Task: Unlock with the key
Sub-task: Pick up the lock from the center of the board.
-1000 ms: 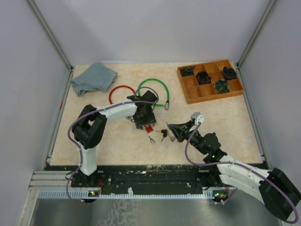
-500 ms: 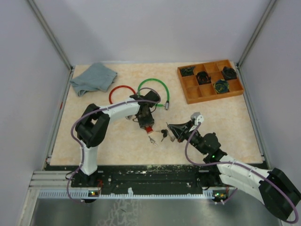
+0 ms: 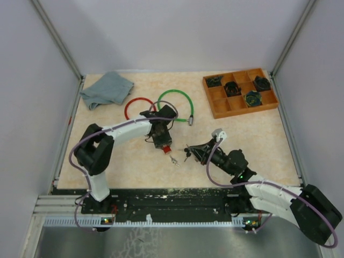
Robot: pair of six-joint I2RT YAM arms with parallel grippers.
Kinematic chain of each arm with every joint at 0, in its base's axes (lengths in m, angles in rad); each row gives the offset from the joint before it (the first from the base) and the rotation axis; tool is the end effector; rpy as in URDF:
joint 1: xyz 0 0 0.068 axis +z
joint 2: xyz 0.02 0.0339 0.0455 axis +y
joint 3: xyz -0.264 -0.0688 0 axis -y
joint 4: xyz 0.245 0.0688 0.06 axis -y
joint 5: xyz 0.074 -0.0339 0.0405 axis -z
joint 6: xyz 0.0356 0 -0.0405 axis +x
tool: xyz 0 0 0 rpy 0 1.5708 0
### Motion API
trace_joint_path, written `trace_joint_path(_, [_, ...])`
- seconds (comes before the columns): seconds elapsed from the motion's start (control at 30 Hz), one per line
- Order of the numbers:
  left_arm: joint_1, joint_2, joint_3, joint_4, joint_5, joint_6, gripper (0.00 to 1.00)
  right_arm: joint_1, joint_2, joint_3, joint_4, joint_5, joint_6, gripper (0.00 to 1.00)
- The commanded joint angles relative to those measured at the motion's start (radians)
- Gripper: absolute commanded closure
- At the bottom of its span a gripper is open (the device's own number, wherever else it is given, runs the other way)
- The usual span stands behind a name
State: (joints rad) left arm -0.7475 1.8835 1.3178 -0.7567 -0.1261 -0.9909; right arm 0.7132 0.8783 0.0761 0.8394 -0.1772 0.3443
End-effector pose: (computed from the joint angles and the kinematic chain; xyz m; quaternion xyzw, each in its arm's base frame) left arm 0.2723 -0.2463 0.1781 -0.1280 0.9821 -0.0541 0.1276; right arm 0.1274 0.1185 0.1863 -0.1894 0.6677 0.4149 0.5884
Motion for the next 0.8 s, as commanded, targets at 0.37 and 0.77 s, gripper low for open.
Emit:
trace_joint_path(0.37, [0.022, -0.500, -0.314, 0.439, 0.083, 0.004, 1.00, 0.143, 0.130, 0.158, 0.084, 0.059, 0.037, 1.00])
trace_joint_path(0.77, [0.022, -0.665, -0.443, 0.626, 0.166, 0.007, 1.00, 0.183, 0.236, 0.196, 0.153, 0.069, 0.068, 1.00])
